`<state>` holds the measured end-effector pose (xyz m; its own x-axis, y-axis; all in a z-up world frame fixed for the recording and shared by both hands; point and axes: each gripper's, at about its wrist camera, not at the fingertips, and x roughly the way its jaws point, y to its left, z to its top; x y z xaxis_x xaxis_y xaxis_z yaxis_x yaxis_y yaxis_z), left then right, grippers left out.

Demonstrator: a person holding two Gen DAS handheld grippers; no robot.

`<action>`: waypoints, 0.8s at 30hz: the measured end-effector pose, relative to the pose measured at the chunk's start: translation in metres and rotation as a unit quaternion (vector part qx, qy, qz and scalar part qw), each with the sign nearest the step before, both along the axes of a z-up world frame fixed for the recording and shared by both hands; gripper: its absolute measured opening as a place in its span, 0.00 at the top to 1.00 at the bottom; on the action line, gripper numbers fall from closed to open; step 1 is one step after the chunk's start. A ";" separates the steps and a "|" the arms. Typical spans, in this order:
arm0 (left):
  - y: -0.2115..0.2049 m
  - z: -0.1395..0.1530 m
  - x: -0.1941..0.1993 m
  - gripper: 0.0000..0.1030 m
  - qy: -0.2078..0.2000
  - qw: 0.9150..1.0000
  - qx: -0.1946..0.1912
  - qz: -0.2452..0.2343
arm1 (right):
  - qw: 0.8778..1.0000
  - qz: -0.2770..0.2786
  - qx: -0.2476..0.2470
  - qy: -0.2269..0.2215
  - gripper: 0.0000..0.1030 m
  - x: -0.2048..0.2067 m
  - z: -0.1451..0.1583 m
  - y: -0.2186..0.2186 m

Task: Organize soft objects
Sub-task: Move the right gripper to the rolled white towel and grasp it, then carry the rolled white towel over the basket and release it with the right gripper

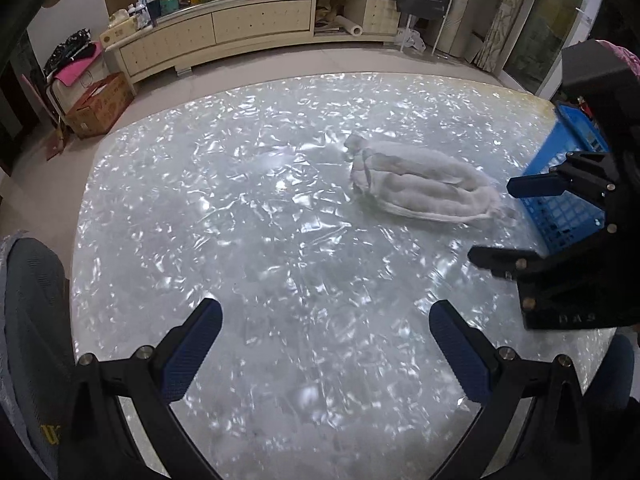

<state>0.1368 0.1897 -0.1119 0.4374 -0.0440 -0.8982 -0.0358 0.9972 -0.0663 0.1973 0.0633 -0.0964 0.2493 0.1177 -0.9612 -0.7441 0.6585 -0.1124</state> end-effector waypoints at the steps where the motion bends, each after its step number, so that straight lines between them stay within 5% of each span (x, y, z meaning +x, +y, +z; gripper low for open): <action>1: 0.001 -0.002 0.003 0.00 -0.002 1.000 0.001 -0.002 | 1.000 -0.003 -0.006 0.000 0.31 0.005 -0.005 0.002; 20: 0.004 -0.026 0.041 0.00 0.002 1.000 -0.007 -0.016 | 0.997 -0.042 -0.054 0.022 0.50 0.062 -0.051 0.010; 24: 0.003 -0.025 0.043 0.00 -0.001 1.000 -0.007 -0.017 | 0.997 -0.040 -0.055 0.021 0.69 0.066 -0.050 0.010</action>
<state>0.1803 0.1924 -0.1368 0.4375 -0.0718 -0.8963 -0.0025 0.9967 -0.0810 0.2636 0.0731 -0.1459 0.2139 -0.0069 -0.9768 -0.6951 0.7016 -0.1572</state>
